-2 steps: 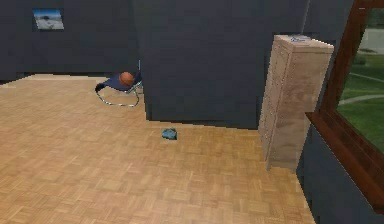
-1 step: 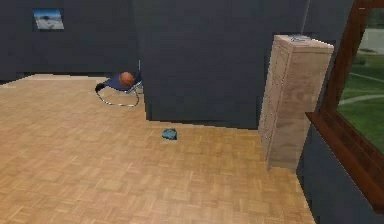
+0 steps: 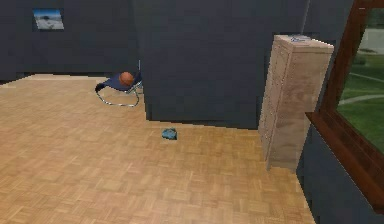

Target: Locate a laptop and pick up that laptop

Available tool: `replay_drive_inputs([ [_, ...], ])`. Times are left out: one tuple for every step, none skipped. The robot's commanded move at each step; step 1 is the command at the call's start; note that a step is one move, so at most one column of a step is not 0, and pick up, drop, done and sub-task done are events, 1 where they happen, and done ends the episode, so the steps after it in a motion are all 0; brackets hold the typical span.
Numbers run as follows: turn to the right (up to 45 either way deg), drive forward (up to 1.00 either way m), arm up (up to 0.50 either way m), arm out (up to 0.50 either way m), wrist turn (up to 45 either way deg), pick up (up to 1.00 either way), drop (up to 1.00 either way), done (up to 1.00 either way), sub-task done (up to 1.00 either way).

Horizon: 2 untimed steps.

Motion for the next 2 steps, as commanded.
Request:
replay_drive_inputs([
  [0.0, 0.00, 0.10, 0.00, 0.0, 0.00, 0.00, 0.00, 0.00],
  [0.0, 0.00, 0.00, 0.00, 0.0, 0.00, 0.00, 1.00, 0.00],
])
